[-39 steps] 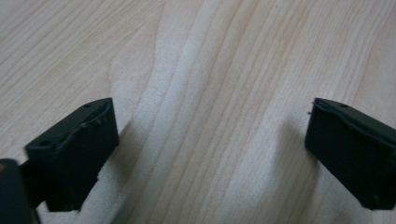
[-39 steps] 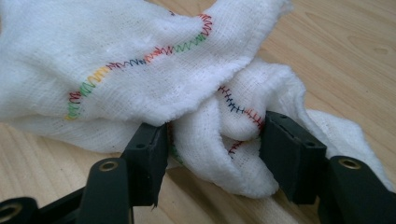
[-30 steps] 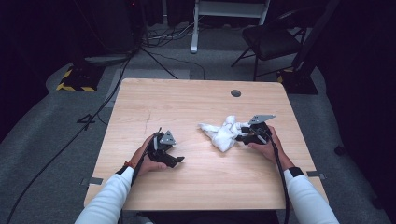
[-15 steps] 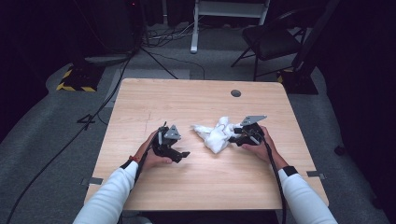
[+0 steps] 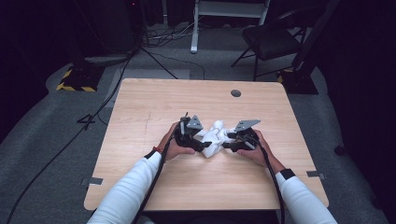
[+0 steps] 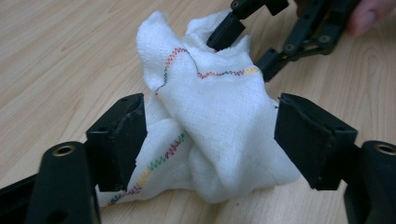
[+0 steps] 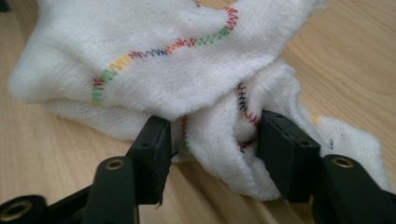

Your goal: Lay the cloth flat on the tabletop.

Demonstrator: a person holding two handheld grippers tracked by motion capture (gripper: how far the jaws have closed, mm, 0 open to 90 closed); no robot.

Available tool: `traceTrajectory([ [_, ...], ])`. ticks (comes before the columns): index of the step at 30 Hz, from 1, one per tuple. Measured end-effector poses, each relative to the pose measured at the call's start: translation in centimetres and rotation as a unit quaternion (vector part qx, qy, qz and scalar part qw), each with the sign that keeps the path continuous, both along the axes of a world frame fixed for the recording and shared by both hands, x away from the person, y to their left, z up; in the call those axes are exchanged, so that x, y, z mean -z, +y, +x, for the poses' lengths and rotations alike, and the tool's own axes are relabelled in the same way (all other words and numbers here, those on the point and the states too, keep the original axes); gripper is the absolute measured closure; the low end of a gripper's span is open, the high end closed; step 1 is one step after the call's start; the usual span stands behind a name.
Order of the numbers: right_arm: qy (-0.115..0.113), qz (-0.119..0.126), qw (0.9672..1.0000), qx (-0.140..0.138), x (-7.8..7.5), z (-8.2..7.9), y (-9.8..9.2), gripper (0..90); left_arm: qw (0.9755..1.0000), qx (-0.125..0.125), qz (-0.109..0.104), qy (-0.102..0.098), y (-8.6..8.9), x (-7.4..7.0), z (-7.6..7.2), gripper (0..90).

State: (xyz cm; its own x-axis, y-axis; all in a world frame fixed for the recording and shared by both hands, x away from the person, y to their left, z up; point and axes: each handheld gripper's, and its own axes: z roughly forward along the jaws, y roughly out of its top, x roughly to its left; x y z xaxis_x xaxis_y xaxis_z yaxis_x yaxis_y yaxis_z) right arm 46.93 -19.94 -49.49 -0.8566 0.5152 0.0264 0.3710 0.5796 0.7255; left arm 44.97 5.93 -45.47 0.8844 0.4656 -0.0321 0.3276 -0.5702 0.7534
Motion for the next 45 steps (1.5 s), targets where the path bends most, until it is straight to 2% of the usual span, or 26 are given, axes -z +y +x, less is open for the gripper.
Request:
traceTrajectory([
  [1, 0.000, -0.005, 1.0000, -0.004, -0.1, -0.4, -0.2, 43.4, 1.0000, 0.002, 0.001, 0.003, -0.1, 0.1, 0.1, 32.4],
  [3, -0.001, -0.008, 0.9999, -0.006, -0.1, -0.5, -0.3, 43.1, 0.9999, 0.005, 0.002, 0.010, -0.4, 0.5, 0.3, 34.0],
  [4, -0.002, -0.010, 0.9999, -0.009, -0.3, -0.6, -0.6, 42.5, 0.9999, 0.008, 0.004, 0.011, -0.4, 0.6, 0.4, 38.7],
  [7, -0.002, 0.000, 1.0000, -0.002, -0.9, -0.7, -1.8, 41.1, 0.9997, 0.013, 0.020, 0.010, -0.5, 0.8, 0.4, 49.9],
  [9, -0.012, 0.010, 0.9998, 0.010, -1.6, -0.6, -3.0, 41.6, 0.9993, 0.023, 0.030, 0.002, -0.3, 0.7, 0.1, 57.4],
  [10, -0.012, 0.010, 0.9998, 0.010, -1.6, -0.6, -3.0, 41.6, 0.9993, 0.023, 0.030, 0.002, -0.3, 0.7, 0.1, 59.1],
  [13, -0.026, 0.022, 0.9989, 0.033, -2.5, -0.2, -4.4, 43.5, 0.9991, 0.025, 0.034, 0.005, 0.0, 0.8, 0.0, 61.9],
  [15, -0.040, 0.005, 0.9981, 0.047, -2.5, 0.1, -4.8, 43.0, 0.9991, 0.026, 0.032, 0.007, 0.2, 1.0, -0.1, 64.0],
  [18, -0.042, -0.008, 0.9971, 0.063, -2.0, 0.9, -4.7, 43.1, 0.9989, 0.033, 0.033, 0.003, 0.6, 1.2, -0.5, 66.6],
  [20, -0.034, -0.003, 0.9977, 0.059, -1.6, 1.5, -4.6, 42.3, 0.9987, 0.035, 0.038, 0.002, 0.9, 1.2, -0.8, 67.4],
  [22, -0.027, -0.015, 0.9979, 0.056, -1.0, 2.1, -4.3, 42.9, 0.9986, 0.037, 0.039, 0.001, 1.2, 1.2, -1.0, 67.9],
  [23, -0.024, -0.026, 0.9984, 0.045, -0.4, 2.4, -3.9, 50.3, 0.9985, 0.037, 0.042, 0.002, 1.4, 1.2, -1.2, 67.9],
  [24, -0.024, -0.026, 0.9984, 0.045, -0.4, 2.4, -3.9, 50.3, 0.9984, 0.036, 0.042, 0.003, 1.6, 1.2, -1.2, 67.9],
  [25, -0.022, -0.030, 0.9988, 0.033, -0.2, 2.5, -3.5, 62.1, 0.9985, 0.036, 0.042, 0.004, 1.8, 1.2, -1.3, 67.9],
  [26, -0.022, -0.030, 0.9988, 0.033, -0.2, 2.5, -3.5, 62.1, 0.9986, 0.033, 0.041, 0.007, 2.0, 1.2, -1.4, 67.9],
  [27, -0.023, -0.032, 0.9988, 0.028, -0.2, 2.6, -3.4, 66.9, 0.9986, 0.033, 0.041, 0.008, 2.2, 1.2, -1.5, 67.9],
  [28, -0.026, -0.036, 0.9987, 0.023, -0.3, 2.5, -3.3, 73.8, 0.9985, 0.033, 0.044, 0.006, 2.4, 1.2, -1.6, 68.0],
  [31, -0.033, -0.043, 0.9985, 0.011, -0.7, 2.1, -3.1, 80.6, 0.9985, 0.029, 0.046, 0.004, 3.0, 1.0, -1.9, 69.2],
  [35, -0.051, -0.033, 0.9980, 0.017, -1.9, 1.4, -3.5, 82.0, 0.9988, 0.019, 0.046, -0.002, 4.3, 0.7, -2.4, 71.4],
  [36, -0.061, -0.024, 0.9976, 0.022, -2.6, 1.1, -3.9, 82.1, 0.9988, 0.016, 0.047, -0.003, 4.9, 0.7, -2.5, 72.1],
  [42, -0.071, -0.016, 0.9969, 0.031, -3.6, 0.4, -4.6, 82.2, 0.9986, 0.001, 0.052, -0.007, 6.7, 0.4, -3.1, 73.1],
  [45, -0.073, -0.016, 0.9965, 0.037, -3.8, 0.2, -5.0, 82.4, 0.9989, -0.012, 0.044, -0.011, 8.1, 0.3, -3.5, 76.9],
])
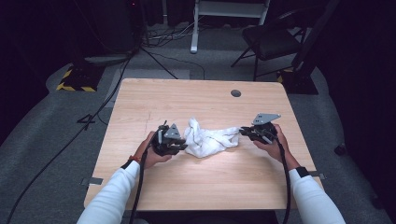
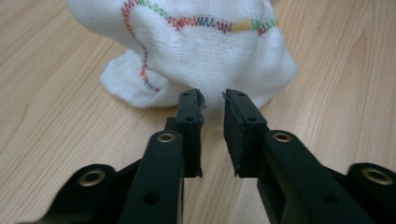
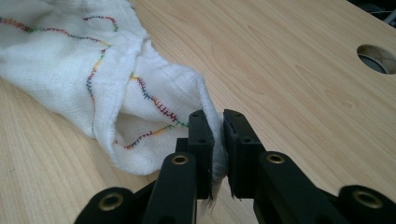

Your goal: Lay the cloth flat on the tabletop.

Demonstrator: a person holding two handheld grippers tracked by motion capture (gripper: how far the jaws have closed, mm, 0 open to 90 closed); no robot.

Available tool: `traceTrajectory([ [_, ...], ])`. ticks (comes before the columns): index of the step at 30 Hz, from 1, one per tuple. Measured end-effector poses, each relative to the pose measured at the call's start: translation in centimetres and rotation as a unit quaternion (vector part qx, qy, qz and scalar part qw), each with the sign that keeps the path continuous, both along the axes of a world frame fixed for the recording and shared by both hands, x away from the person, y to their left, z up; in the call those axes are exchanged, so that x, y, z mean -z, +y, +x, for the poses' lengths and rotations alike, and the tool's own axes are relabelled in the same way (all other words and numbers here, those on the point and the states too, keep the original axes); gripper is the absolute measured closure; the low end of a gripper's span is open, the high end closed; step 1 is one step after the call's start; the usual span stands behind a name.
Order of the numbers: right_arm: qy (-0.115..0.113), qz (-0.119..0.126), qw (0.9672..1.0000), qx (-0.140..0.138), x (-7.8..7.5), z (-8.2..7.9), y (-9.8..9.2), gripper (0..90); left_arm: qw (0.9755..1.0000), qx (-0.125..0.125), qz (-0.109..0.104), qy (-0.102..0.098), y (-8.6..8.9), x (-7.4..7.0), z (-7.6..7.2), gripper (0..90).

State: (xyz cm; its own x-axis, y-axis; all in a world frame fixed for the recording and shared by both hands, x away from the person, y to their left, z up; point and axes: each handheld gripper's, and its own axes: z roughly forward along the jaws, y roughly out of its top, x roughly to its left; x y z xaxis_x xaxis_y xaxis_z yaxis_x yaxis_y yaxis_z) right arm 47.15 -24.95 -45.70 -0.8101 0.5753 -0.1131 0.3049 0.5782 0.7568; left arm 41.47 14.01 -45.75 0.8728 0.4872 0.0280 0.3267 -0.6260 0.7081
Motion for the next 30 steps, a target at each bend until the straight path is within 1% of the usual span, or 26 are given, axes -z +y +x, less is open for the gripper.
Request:
traceTrajectory([
  [2, -0.001, -0.001, 1.0000, 0.001, -0.1, -0.2, -0.3, 82.4, 0.9999, -0.006, -0.007, 0.004, 0.8, -0.1, 0.0, 76.9],
  [5, 0.002, -0.010, 0.9999, 0.001, 0.1, -0.7, -0.5, 82.3, 0.9998, -0.016, -0.010, 0.001, 1.7, -0.2, -0.2, 76.5],
  [6, 0.002, -0.012, 0.9999, 0.000, 0.1, -0.8, -0.6, 82.3, 0.9997, -0.019, -0.015, -0.001, 1.8, -0.3, -0.2, 75.0],
  [7, 0.002, -0.010, 0.9999, 0.000, 0.1, -0.9, -0.7, 82.3, 0.9995, -0.026, -0.019, -0.004, 1.8, -0.5, -0.2, 71.2],
  [8, 0.002, -0.010, 0.9999, -0.001, 0.1, -1.0, -0.7, 82.2, 0.9993, -0.031, -0.019, -0.005, 1.7, -0.6, 0.0, 65.3],
  [9, 0.002, -0.009, 1.0000, -0.001, 0.1, -1.0, -0.7, 82.2, 0.9988, -0.043, -0.020, -0.005, 1.4, -0.8, 0.3, 57.4],
  [10, 0.000, -0.008, 1.0000, -0.001, 0.0, -1.0, -0.7, 82.1, 0.9984, -0.051, -0.024, -0.006, 1.2, -1.0, 0.5, 49.6],
  [11, -0.001, -0.008, 1.0000, -0.001, 0.0, -1.0, -0.7, 82.1, 0.9979, -0.058, -0.029, -0.008, 0.8, -1.1, 0.7, 46.4],
  [12, -0.001, -0.009, 1.0000, -0.001, 0.0, -1.0, -0.6, 82.1, 0.9974, -0.063, -0.034, -0.012, 0.4, -1.3, 1.0, 40.8],
  [14, -0.002, -0.009, 1.0000, -0.002, 0.0, -1.0, -0.5, 82.0, 0.9964, -0.070, -0.048, -0.007, -0.5, -1.7, 1.8, 32.5],
  [15, -0.001, -0.009, 1.0000, -0.003, 0.0, -1.0, -0.5, 82.0, 0.9957, -0.072, -0.058, -0.005, -1.0, -1.8, 2.2, 29.1],
  [17, -0.001, -0.008, 1.0000, -0.003, 0.1, -0.9, -0.5, 81.9, 0.9948, -0.073, -0.071, -0.001, -2.2, -2.1, 2.9, 25.1],
  [18, -0.001, -0.007, 1.0000, -0.004, 0.1, -0.9, -0.5, 81.9, 0.9944, -0.073, -0.076, -0.004, -2.8, -2.2, 3.2, 22.9],
  [19, -0.001, -0.007, 1.0000, -0.004, 0.1, -0.9, -0.5, 81.9, 0.9939, -0.075, -0.081, -0.001, -3.4, -2.3, 3.5, 21.1],
  [20, -0.001, -0.007, 1.0000, -0.004, 0.1, -0.9, -0.5, 81.9, 0.9936, -0.078, -0.081, 0.000, -4.0, -2.4, 3.8, 20.0],
  [21, 0.000, -0.006, 1.0000, -0.004, 0.1, -0.9, -0.5, 81.8, 0.9932, -0.083, -0.082, 0.001, -4.6, -2.3, 4.2, 19.9],
  [23, 0.000, -0.003, 1.0000, -0.005, 0.1, -0.9, -0.5, 81.8, 0.9936, -0.080, -0.079, 0.011, -5.5, -2.2, 4.9, 19.9],
  [24, -0.001, -0.004, 1.0000, -0.006, 0.1, -0.9, -0.5, 81.8, 0.9941, -0.084, -0.069, 0.011, -6.0, -2.0, 5.2, 19.9],
  [26, -0.001, -0.002, 1.0000, -0.007, 0.1, -1.0, -0.6, 81.8, 0.9948, -0.081, -0.056, 0.027, -6.5, -1.4, 5.9, 20.8],
  [27, -0.001, -0.002, 1.0000, -0.007, 0.1, -1.0, -0.6, 81.8, 0.9951, -0.080, -0.047, 0.035, -6.7, -1.1, 6.2, 23.1],
  [28, -0.002, -0.002, 1.0000, -0.008, 0.0, -1.1, -0.7, 81.8, 0.9953, -0.083, -0.034, 0.036, -6.8, -0.8, 6.4, 37.3],
  [29, -0.002, -0.002, 1.0000, -0.008, 0.0, -1.1, -0.7, 81.8, 0.9958, -0.074, -0.031, 0.044, -6.8, -0.5, 6.5, 37.3],
  [30, -0.002, -0.001, 1.0000, -0.008, 0.0, -1.1, -0.7, 81.8, 0.9964, -0.061, -0.030, 0.050, -6.7, -0.3, 6.5, 46.4],
])
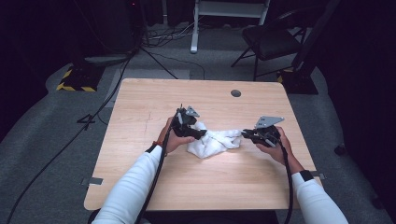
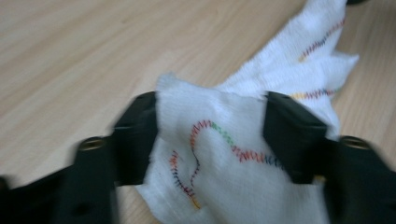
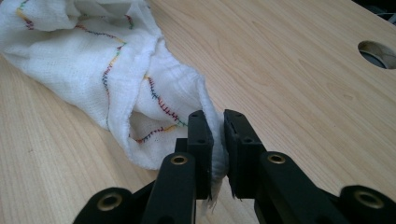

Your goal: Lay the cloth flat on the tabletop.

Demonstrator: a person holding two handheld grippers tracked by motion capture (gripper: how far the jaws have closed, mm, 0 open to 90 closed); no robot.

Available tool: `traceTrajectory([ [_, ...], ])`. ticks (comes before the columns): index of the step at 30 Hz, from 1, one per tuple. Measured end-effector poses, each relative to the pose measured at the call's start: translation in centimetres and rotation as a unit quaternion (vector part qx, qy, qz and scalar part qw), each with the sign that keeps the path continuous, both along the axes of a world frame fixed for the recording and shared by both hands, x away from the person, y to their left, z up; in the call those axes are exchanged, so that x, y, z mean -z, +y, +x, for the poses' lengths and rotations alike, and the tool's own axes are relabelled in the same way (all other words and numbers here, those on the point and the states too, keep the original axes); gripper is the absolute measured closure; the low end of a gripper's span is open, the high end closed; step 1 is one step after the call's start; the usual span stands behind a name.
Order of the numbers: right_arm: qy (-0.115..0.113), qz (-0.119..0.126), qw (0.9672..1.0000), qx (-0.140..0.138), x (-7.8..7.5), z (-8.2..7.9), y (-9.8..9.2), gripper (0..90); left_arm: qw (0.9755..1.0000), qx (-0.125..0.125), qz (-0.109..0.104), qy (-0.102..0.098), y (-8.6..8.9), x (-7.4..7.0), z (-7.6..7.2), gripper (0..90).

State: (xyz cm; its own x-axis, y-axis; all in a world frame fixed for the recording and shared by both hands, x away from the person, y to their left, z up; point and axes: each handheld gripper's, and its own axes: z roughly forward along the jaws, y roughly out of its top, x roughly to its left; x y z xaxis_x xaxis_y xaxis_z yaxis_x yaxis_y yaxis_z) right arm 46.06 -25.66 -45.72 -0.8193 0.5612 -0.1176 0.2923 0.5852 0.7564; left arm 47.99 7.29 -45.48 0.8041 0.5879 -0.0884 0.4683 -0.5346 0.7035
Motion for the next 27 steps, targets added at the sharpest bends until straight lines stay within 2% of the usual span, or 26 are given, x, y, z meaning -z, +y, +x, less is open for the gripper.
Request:
traceTrajectory([
  [2, -0.002, -0.001, 1.0000, 0.003, 0.0, 0.0, -0.1, 81.9, 0.9995, 0.030, 0.007, -0.006, 0.3, 0.1, -0.3, 65.0],
  [3, -0.003, 0.000, 1.0000, 0.003, -0.1, 0.0, -0.2, 81.9, 0.9990, 0.039, 0.011, -0.018, 0.5, 0.1, -0.7, 73.8],
  [4, -0.003, 0.001, 1.0000, 0.005, -0.1, 0.0, -0.2, 81.9, 0.9987, 0.045, 0.014, -0.022, 0.7, 0.0, -0.9, 81.4],
  [5, -0.003, 0.001, 1.0000, 0.007, -0.1, 0.0, -0.2, 82.0, 0.9981, 0.055, 0.007, -0.028, 1.1, -0.1, -1.4, 86.2],
  [8, -0.008, -0.003, 0.9999, 0.015, -0.2, 0.0, -0.3, 82.0, 0.9952, 0.083, 0.000, -0.052, 2.1, -0.6, -2.9, 89.6],
  [10, -0.009, -0.003, 0.9998, 0.019, -0.2, 0.0, -0.4, 82.1, 0.9936, 0.100, 0.003, -0.053, 2.8, -0.7, -4.1, 89.7],
  [12, -0.008, -0.001, 0.9997, 0.021, -0.2, 0.1, -0.4, 82.1, 0.9934, 0.102, 0.007, -0.052, 3.5, -0.4, -4.8, 89.6],
  [13, -0.006, -0.001, 0.9998, 0.020, -0.1, 0.1, -0.3, 82.1, 0.9942, 0.094, 0.009, -0.051, 3.8, -0.4, -4.9, 83.7],
  [14, -0.006, -0.001, 0.9998, 0.020, -0.1, 0.1, -0.3, 82.1, 0.9957, 0.075, 0.009, -0.054, 4.1, -0.3, -4.8, 83.7],
  [15, -0.007, -0.002, 0.9998, 0.018, -0.1, 0.2, -0.2, 82.1, 0.9972, 0.051, 0.006, -0.055, 4.3, -0.3, -4.5, 76.1],
  [16, -0.007, -0.002, 0.9998, 0.018, -0.1, 0.2, 0.0, 82.1, 0.9981, 0.035, 0.000, -0.051, 4.6, -0.3, -3.9, 72.4],
  [18, -0.009, -0.003, 0.9998, 0.017, -0.1, 0.2, 0.2, 82.1, 0.9982, 0.003, 0.002, -0.059, 4.6, -0.2, -3.2, 61.6],
  [20, -0.013, -0.003, 0.9998, 0.015, -0.2, 0.2, 0.3, 82.1, 0.9982, -0.016, 0.013, -0.056, 4.4, 0.1, -2.0, 60.0],
  [23, -0.010, -0.001, 0.9998, 0.015, -0.1, 0.4, 0.3, 82.1, 0.9983, -0.038, 0.016, -0.042, 3.8, 0.8, -0.2, 58.1],
  [25, -0.006, -0.002, 0.9999, 0.015, 0.1, 0.5, 0.3, 82.1, 0.9986, -0.037, 0.016, -0.034, 3.3, 1.3, 0.6, 57.4],
  [27, -0.005, -0.002, 0.9999, 0.014, 0.2, 0.5, 0.3, 82.1, 0.9985, -0.038, 0.028, -0.030, 2.6, 1.9, 1.2, 54.4],
])
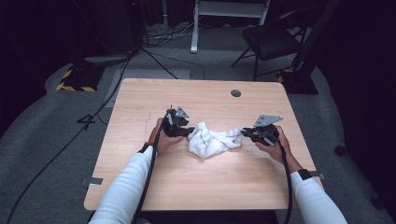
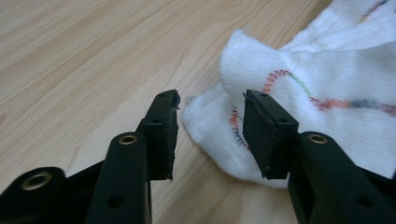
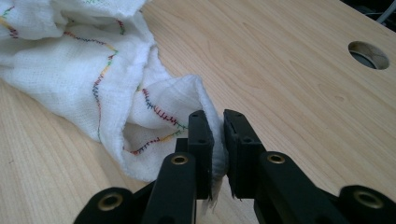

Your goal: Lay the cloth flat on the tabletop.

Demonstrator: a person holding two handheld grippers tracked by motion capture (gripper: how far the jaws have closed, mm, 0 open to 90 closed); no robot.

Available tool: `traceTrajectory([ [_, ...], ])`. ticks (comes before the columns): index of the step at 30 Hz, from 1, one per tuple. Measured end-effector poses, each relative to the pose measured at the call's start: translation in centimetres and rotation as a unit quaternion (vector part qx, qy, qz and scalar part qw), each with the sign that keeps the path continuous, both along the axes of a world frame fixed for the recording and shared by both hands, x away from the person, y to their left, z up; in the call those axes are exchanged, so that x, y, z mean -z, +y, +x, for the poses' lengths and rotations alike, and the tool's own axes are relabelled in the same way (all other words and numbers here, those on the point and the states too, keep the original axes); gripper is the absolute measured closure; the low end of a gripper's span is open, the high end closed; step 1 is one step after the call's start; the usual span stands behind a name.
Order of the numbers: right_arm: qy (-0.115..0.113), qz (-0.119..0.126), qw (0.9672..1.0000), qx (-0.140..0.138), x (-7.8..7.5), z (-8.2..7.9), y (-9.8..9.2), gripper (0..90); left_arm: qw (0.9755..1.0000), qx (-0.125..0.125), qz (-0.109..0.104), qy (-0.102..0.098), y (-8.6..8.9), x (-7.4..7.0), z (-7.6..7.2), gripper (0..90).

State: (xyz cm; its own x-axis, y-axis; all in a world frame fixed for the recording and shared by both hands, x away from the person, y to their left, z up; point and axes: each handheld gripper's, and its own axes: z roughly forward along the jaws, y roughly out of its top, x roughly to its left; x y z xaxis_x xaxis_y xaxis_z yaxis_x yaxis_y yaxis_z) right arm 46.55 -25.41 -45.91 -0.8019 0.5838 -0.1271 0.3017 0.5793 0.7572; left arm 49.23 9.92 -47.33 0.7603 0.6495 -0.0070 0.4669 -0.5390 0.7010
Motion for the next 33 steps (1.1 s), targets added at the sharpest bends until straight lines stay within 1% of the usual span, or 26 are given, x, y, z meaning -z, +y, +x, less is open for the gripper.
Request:
traceTrajectory([
  [2, 0.000, 0.001, 1.0000, 0.000, 0.0, 0.0, -0.1, 82.0, 0.9999, -0.001, 0.009, 0.010, -0.6, 0.6, 0.5, 52.8],
  [3, 0.000, 0.002, 1.0000, 0.001, 0.1, 0.0, -0.1, 82.0, 0.9997, -0.006, 0.017, 0.016, -0.9, 0.9, 0.9, 51.8],
  [4, 0.002, 0.003, 1.0000, 0.002, 0.1, 0.0, -0.2, 82.0, 0.9996, -0.008, 0.021, 0.019, -1.0, 1.0, 1.0, 50.3],
  [6, 0.004, 0.003, 1.0000, 0.002, 0.2, 0.1, -0.2, 81.9, 0.9994, -0.012, 0.018, 0.027, -1.1, 1.5, 1.3, 48.9],
  [7, 0.005, 0.003, 1.0000, 0.002, 0.3, 0.1, -0.3, 81.9, 0.9993, -0.013, 0.022, 0.028, -1.1, 1.6, 1.4, 48.5],
  [10, 0.006, 0.003, 1.0000, 0.003, 0.4, 0.1, -0.3, 81.9, 0.9992, -0.014, 0.014, 0.034, -0.9, 1.8, 1.6, 48.3],
  [11, 0.006, 0.003, 1.0000, 0.003, 0.4, 0.1, -0.3, 81.8, 0.9992, -0.002, 0.009, 0.038, -0.7, 1.8, 1.7, 52.6],
  [12, 0.006, 0.003, 1.0000, 0.003, 0.4, 0.1, -0.3, 81.8, 0.9992, 0.004, 0.008, 0.038, -0.7, 1.8, 1.7, 62.9],
  [13, 0.006, 0.003, 1.0000, 0.002, 0.4, 0.1, -0.3, 81.9, 0.9991, 0.012, 0.006, 0.040, -0.8, 1.8, 1.6, 65.6],
  [14, 0.006, 0.003, 1.0000, 0.002, 0.4, 0.2, -0.3, 81.9, 0.9989, 0.019, 0.003, 0.041, -0.9, 1.8, 1.6, 74.3],
  [16, 0.005, 0.005, 1.0000, 0.002, 0.4, 0.2, -0.3, 82.1, 0.9988, 0.028, 0.009, 0.039, -1.1, 1.7, 1.6, 82.8],
  [17, 0.002, 0.004, 1.0000, 0.003, 0.3, 0.2, -0.3, 82.2, 0.9988, 0.029, 0.016, 0.036, -1.2, 1.6, 1.6, 84.4],
  [18, 0.001, 0.006, 1.0000, 0.004, 0.3, 0.2, -0.3, 82.2, 0.9989, 0.028, 0.023, 0.030, -1.3, 1.5, 1.6, 85.2],
  [19, -0.002, 0.008, 1.0000, 0.004, 0.2, 0.2, -0.3, 82.3, 0.9992, 0.024, 0.020, 0.024, -1.2, 1.4, 1.5, 85.7],
  [20, -0.004, 0.010, 0.9999, 0.004, 0.0, 0.2, -0.3, 82.4, 0.9996, 0.021, 0.009, 0.019, -1.0, 1.1, 1.5, 85.9],
  [22, -0.014, 0.014, 0.9998, 0.004, -0.4, 0.1, -0.3, 82.5, 0.9999, 0.014, -0.004, -0.004, -0.4, 0.2, 1.2, 86.2],
  [24, -0.021, 0.019, 0.9996, 0.006, -1.0, 0.0, -0.4, 82.6, 0.9994, 0.013, -0.017, -0.029, 0.1, -1.2, 0.7, 86.3],
  [26, -0.033, 0.032, 0.9989, 0.010, -1.8, -0.1, -0.6, 82.7, 0.9976, 0.012, -0.034, -0.060, 0.7, -2.9, 0.1, 86.4],
  [27, -0.038, 0.038, 0.9985, 0.012, -2.2, -0.1, -0.7, 82.7, 0.9966, 0.011, -0.040, -0.071, 0.9, -3.5, -0.1, 86.4],
  [28, -0.041, 0.041, 0.9982, 0.014, -2.5, -0.2, -0.7, 82.7, 0.9952, 0.009, -0.053, -0.082, 1.1, -4.3, -0.4, 86.3],
  [30, -0.052, 0.052, 0.9971, 0.016, -3.3, -0.3, -0.9, 82.7, 0.9925, 0.010, -0.061, -0.106, 1.5, -5.7, -1.0, 86.4],
  [31, -0.058, 0.056, 0.9966, 0.016, -3.7, -0.3, -1.0, 82.8, 0.9905, 0.011, -0.069, -0.118, 1.7, -6.5, -1.3, 86.3],
  [33, -0.070, 0.069, 0.9950, 0.018, -4.6, -0.5, -1.3, 82.8, 0.9881, 0.017, -0.080, -0.130, 2.0, -7.4, -1.8, 86.3],
])
